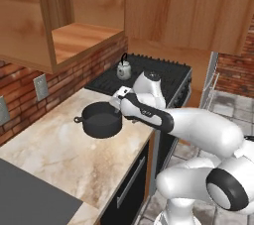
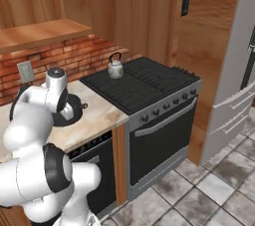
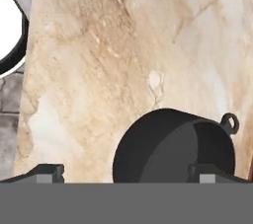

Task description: Pick the kettle from the cabinet and place it on a stove burner. Then pick the pot from the counter and place it on another stove burner. Finally, turn both burners on.

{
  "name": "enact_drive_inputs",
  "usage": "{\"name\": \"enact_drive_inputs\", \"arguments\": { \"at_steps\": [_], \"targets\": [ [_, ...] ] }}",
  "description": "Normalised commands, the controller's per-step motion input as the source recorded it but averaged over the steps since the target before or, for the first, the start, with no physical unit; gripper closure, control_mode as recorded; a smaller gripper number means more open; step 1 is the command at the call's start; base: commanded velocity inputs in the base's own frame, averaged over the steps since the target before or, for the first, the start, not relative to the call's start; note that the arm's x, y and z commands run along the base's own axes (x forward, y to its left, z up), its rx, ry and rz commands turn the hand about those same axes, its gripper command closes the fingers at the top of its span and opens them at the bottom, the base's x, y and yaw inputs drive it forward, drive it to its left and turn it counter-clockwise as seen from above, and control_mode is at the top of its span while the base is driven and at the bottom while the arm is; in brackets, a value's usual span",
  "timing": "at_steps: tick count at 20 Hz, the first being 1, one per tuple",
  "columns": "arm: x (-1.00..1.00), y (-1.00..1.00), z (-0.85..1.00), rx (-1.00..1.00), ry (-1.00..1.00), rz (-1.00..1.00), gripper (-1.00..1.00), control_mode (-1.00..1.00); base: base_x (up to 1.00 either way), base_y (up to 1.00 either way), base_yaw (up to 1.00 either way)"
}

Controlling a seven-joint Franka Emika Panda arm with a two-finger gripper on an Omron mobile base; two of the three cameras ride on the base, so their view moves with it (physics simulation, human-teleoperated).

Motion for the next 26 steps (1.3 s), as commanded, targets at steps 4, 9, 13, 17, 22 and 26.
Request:
{"name": "enact_drive_inputs", "arguments": {
  "at_steps": [4,9,13,17,22,26],
  "targets": [
    [0.30,0.09,-0.24,-0.08,0.01,-0.03,-1.00,-1.00,0.00,0.00,0.00],
    [0.22,0.09,-0.26,-0.07,0.00,-0.04,-1.00,-1.00,0.00,0.00,0.00],
    [0.17,0.08,-0.24,-0.06,0.01,-0.04,-1.00,-1.00,0.00,0.00,0.00],
    [0.09,0.02,-0.24,-0.04,0.02,-0.04,-1.00,-1.00,0.00,0.00,0.00],
    [0.10,0.02,-0.21,-0.04,0.02,-0.05,-1.00,-1.00,0.00,0.00,0.00],
    [0.21,0.03,-0.10,-0.03,0.02,-0.05,-1.00,-1.00,0.00,0.00,0.00]
  ]
}}
